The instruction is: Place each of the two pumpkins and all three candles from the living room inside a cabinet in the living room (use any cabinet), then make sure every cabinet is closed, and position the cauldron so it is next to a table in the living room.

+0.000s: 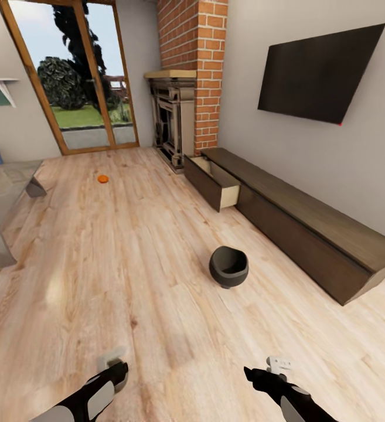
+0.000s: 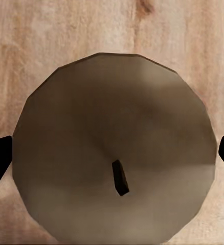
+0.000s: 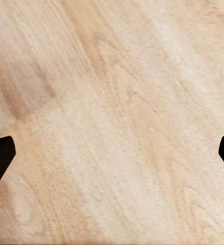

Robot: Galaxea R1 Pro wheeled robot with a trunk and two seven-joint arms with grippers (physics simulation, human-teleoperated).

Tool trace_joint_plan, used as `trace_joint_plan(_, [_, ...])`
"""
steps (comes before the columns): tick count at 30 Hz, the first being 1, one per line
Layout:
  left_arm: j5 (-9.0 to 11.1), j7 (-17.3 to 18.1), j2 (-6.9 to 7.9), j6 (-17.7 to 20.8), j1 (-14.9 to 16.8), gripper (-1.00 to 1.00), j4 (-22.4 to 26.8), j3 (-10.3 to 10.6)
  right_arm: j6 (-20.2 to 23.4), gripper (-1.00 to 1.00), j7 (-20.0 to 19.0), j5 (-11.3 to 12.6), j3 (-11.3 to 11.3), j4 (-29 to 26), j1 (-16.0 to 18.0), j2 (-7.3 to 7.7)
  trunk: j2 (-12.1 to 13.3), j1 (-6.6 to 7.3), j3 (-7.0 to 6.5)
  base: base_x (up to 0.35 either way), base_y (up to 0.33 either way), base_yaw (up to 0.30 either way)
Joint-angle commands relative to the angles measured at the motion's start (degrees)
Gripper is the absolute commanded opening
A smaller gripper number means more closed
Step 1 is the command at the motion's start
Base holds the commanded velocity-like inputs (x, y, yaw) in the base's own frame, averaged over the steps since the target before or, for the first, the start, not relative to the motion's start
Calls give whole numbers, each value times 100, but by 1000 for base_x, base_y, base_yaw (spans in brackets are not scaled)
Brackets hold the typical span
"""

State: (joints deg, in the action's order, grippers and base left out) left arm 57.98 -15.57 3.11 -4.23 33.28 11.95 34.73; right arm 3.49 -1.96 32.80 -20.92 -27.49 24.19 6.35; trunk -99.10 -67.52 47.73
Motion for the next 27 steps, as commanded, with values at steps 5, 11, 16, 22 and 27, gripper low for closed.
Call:
trace_joint_plan(5, [37, -18, -10, -17, 3, -100, 10, 48, 20, 100, 3, 18, -26, -11, 3, 7, -2, 1, 4, -6, 5, 288])
trace_joint_plan(11, [35, -8, -3, -25, 0, -100, 10, 47, 16, 100, 3, 8, -36, -11, 0, -7, -2, 1, 4, 6, 8, 288])
trace_joint_plan(16, [38, -13, 5, -18, -7, -100, 6, 43, 13, 100, 1, 4, -42, -11, 3, -42, -2, 1, 4, 120, 182, 288])
trace_joint_plan(22, [43, -16, 18, -17, -14, -100, 1, 43, -3, 100, -5, -3, -37, -11, 2, -46, -2, 1, 4, 204, 246, 281])
trace_joint_plan(27, [45, -9, 103, -17, -30, -100, -100, 42, -21, 100, -13, -10, -36, -16, 3, -46, -2, 1, 4, 248, 250, 87])
